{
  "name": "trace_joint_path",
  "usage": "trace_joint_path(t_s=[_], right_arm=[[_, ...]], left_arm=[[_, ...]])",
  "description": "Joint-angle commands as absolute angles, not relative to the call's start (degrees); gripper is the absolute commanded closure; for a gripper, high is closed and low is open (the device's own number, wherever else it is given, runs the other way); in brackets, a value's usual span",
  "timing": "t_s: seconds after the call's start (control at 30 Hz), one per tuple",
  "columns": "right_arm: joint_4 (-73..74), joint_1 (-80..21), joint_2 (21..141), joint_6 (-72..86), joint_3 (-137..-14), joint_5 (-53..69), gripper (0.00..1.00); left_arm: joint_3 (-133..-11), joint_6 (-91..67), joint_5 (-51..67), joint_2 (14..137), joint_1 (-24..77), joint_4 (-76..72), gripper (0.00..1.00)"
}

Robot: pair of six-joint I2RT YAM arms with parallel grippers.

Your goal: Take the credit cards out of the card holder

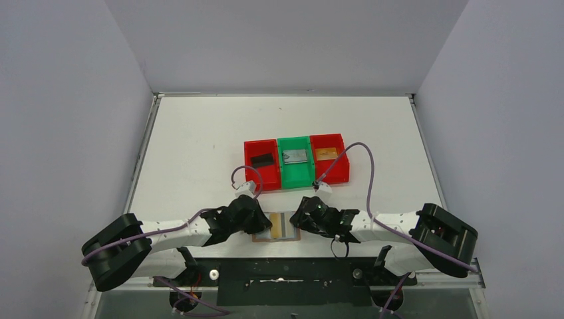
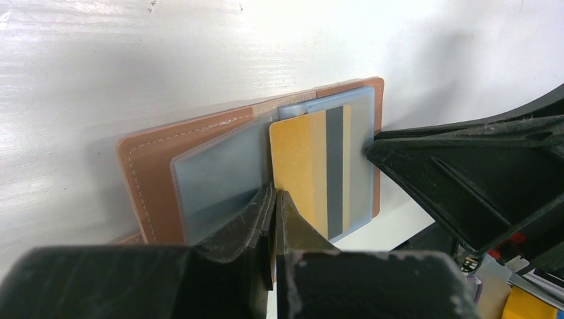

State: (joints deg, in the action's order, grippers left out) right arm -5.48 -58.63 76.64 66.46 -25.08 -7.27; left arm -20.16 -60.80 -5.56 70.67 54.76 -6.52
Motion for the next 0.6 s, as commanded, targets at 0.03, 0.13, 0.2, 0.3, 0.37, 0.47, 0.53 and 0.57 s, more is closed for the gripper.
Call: trace_joint_path(t_s=[0.03,0.13,0.2,0.3,0.37,0.47,0.53,0.57], right_arm=[[-3.4,-60.8,74.9,62.2,-29.5,-8.2,0.76],[1.6,-61.8,73.9,61.2,-32.3,-12.2,0.76],[3.0,-62.0,73.1,60.4,-33.2,-12.9,0.76],[0.3,-62.0,72.4,58.4,-33.3,-10.6,0.79],[-1.2,-62.0,73.1,57.7,-33.6,-8.9,0.80],[0.1,-62.0,74.8,59.1,-34.2,-9.5,0.81],[0.6,-62.1,75.3,60.7,-33.9,-10.5,0.81],[-0.1,-62.1,75.4,61.2,-33.3,-10.6,0.81]], left_arm=[[-20.7,-59.5,-6.6,70.4,54.8,-6.2,1.00],[-20.7,-59.5,-6.7,70.1,54.8,-5.7,1.00],[-20.6,-59.4,-6.8,69.8,54.8,-5.7,1.00],[-20.6,-59.3,-6.7,69.5,54.8,-5.6,1.00],[-20.7,-59.3,-6.7,69.3,54.8,-5.5,1.00],[-20.7,-59.3,-6.8,69.0,54.8,-5.4,1.00],[-20.7,-59.4,-6.9,69.0,54.8,-5.4,1.00],[-20.7,-59.4,-6.8,68.9,54.8,-5.4,1.00]])
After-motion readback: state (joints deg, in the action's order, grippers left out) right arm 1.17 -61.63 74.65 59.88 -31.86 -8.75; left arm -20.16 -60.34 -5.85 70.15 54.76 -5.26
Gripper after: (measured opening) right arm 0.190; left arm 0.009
